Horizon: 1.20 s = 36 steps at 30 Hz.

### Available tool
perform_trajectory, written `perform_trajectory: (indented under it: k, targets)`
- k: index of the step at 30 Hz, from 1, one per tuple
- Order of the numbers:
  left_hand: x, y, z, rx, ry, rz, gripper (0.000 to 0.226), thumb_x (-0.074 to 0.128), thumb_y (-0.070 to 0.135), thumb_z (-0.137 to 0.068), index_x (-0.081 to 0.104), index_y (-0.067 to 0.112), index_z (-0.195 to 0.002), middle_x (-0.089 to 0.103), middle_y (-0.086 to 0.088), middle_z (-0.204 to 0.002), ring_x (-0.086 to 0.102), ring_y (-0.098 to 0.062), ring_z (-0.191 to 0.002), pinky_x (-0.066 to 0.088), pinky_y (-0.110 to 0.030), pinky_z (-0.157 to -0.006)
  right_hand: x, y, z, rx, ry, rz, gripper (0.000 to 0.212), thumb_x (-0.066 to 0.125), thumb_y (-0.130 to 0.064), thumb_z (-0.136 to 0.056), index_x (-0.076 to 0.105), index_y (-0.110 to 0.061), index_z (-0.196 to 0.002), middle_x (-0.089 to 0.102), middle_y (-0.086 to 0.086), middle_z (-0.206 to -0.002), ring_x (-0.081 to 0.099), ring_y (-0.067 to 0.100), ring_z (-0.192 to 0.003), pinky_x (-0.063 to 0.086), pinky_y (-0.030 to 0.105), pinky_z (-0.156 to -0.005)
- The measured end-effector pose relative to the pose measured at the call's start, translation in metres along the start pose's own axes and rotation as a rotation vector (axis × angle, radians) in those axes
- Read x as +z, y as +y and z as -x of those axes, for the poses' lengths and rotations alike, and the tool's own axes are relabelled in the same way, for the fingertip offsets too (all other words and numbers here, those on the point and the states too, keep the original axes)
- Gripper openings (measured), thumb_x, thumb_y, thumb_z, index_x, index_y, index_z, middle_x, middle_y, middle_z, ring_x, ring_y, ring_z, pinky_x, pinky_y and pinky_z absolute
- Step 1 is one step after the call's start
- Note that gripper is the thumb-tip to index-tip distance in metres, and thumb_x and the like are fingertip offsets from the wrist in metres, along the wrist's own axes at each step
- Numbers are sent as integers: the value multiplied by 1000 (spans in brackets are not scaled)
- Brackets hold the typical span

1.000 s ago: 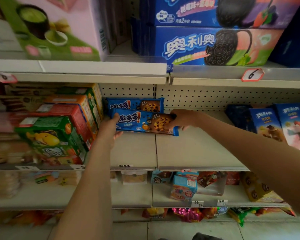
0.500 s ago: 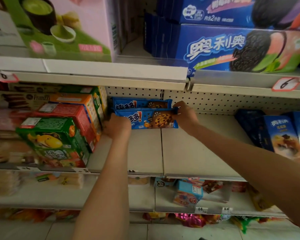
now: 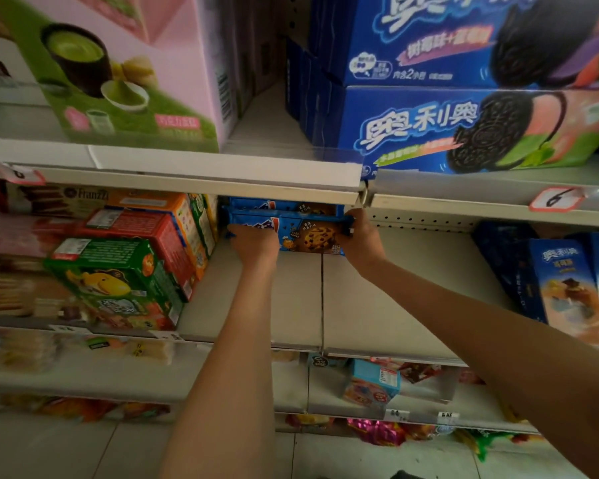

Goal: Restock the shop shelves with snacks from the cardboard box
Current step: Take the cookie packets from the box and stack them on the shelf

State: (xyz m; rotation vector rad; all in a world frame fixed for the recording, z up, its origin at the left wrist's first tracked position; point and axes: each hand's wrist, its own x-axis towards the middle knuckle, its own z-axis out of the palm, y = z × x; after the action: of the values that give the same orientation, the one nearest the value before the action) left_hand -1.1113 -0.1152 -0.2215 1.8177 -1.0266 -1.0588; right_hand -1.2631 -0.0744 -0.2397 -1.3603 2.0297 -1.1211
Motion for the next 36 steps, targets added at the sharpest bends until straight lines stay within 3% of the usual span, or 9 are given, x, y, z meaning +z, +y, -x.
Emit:
perform_trajectory:
  k: [5,8,13,18,20,23,25,31,36]
  targets:
    - [-16,-7,27,137,-94,-185,39,46,11,-94,48,4,-133,50,-19,-138,47,-34,-125,39,-35,-98,-10,-12,17,61,-36,161,41,60,-8,-84,53,-3,-124,56,21,-123,52,36,-116,44,38,-94]
    - [-33,-3,50,148,-189,-322,37,43,13,-96,49,5,-132,49,-19,-139,46,-33,-126,36,-32,-99,-14,-26,40,65,-143,300,42,59,-10,-83,54,-3,-124,53,23,-129,50,37,-119,43,39,-99]
    - [-70,-2,88,19,-222,-443,37,34,13,-99,51,-1,-128,48,-18,-138,45,-30,-127,33,-28,-100,-17,-70,84,31,-443,279,17,56,-15,-86,53,-15,-103,58,10,-119,56,27,-110,41,25,-84]
    - [-120,-13,129,-108,-201,-545,30,36,8,-97,60,-7,-108,59,-21,-118,53,-31,-117,40,-30,-90,0,-117,120,-100,-637,306,21,54,-14,-85,56,-6,-105,62,11,-109,57,27,-102,42,30,-77]
    - [-145,-19,141,-146,-184,-582,29,35,8,-97,61,-4,-99,61,-19,-109,53,-32,-118,40,-32,-90,14,-131,139,-118,-715,267,19,55,-13,-84,57,-7,-102,63,12,-105,58,27,-97,42,30,-72]
    - [-188,-37,150,-252,-114,-558,34,35,12,-97,58,-4,-117,58,-22,-126,53,-33,-119,42,-33,-91,47,-154,169,-129,-838,246,13,57,-12,-81,57,-8,-94,64,14,-102,59,30,-96,42,31,-71]
    - [-228,-52,154,-302,-70,-516,34,40,16,-95,60,-1,-118,61,-22,-123,57,-33,-114,45,-34,-88,78,-175,194,-161,-942,273,12,58,-13,-80,57,-9,-92,64,14,-102,58,29,-97,40,29,-70]
    - [-358,-84,164,-459,92,-420,34,41,15,-94,63,-6,-110,63,-26,-116,60,-36,-110,47,-38,-90,163,-255,262,-338,-1247,388,5,58,-21,-84,57,-18,-87,65,10,-109,59,26,-104,45,30,-82]
    - [-455,-105,142,-568,243,-324,32,42,15,-93,63,-1,-110,65,-22,-115,61,-34,-108,50,-37,-92,230,-329,303,-428,-1391,370,24,59,-22,-86,66,-7,-104,66,9,-109,60,24,-105,46,32,-87]
